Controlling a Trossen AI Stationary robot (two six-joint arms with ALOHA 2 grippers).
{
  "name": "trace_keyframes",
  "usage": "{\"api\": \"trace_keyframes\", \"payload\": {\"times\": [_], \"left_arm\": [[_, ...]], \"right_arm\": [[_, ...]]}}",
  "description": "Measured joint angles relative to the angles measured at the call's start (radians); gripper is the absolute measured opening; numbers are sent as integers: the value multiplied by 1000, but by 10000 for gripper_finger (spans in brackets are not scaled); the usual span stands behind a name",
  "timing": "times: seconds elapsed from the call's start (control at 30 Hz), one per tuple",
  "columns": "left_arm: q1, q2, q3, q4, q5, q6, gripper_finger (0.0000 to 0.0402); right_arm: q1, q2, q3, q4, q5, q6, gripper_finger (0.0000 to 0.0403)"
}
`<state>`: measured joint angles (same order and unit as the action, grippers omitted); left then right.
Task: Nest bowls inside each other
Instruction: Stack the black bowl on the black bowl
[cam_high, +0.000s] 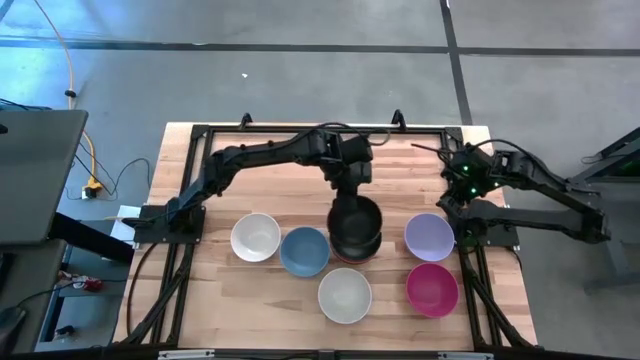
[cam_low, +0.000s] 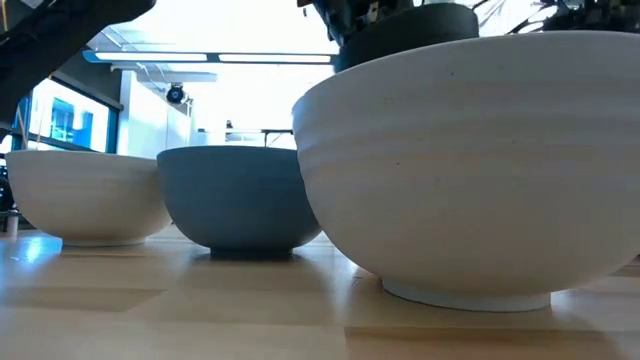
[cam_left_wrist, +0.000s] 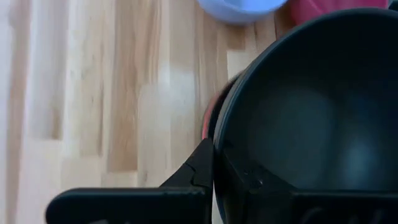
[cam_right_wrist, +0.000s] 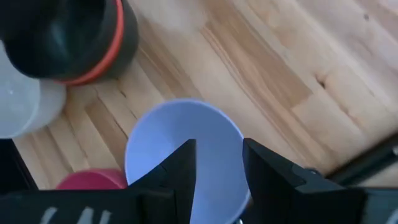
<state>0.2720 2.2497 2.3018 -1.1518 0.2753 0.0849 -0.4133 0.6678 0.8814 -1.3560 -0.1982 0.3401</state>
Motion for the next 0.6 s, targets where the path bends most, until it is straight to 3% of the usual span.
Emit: {"api": "trace_keyframes", "payload": {"times": [0.6], "left_arm": [[2,98,0,26,52,-4,0]], "right_arm": [[0,0,0,-24,-22,-8,124]]}}
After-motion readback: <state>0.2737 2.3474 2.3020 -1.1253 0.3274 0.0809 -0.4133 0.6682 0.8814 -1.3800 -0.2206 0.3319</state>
